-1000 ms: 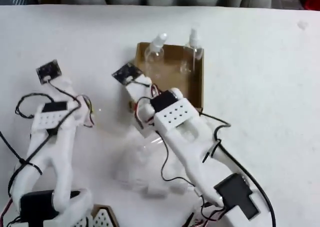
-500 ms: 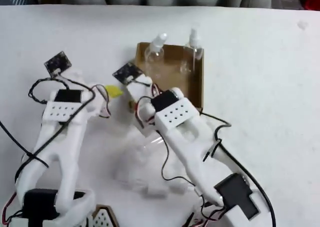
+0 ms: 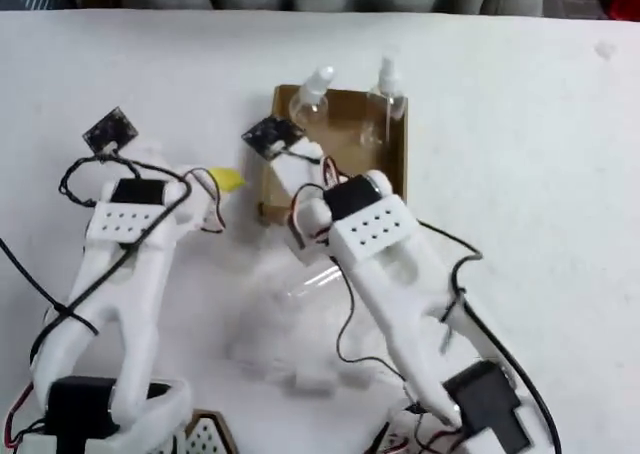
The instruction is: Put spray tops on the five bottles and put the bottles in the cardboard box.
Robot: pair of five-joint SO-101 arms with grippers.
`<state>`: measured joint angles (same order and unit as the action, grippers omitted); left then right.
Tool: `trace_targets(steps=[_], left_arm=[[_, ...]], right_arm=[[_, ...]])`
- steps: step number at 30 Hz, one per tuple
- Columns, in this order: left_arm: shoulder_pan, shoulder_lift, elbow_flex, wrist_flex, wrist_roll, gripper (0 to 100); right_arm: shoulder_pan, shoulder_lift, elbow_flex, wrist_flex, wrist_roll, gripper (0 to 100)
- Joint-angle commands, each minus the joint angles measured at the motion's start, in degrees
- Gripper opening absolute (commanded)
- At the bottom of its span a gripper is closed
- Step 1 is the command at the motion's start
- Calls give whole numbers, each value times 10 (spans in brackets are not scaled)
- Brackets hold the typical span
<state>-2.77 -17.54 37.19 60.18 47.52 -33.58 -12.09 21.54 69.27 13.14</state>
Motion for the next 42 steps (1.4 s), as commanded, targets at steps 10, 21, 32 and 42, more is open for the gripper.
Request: trace_targets(steps=[10,21,32,42], left_arm=[[4,160,-105,-18,33,352],[-18,302,-200,-20,40,338],[-38,324,-215,-22,22,69],[-145,328,-248,-25,-142,24]], right_arm=[[5,-75,-4,28,6,16],[3,-75,13,7,7,16],[6,-81,9,24,7,16],[-36,-188,-25,183,82,16]])
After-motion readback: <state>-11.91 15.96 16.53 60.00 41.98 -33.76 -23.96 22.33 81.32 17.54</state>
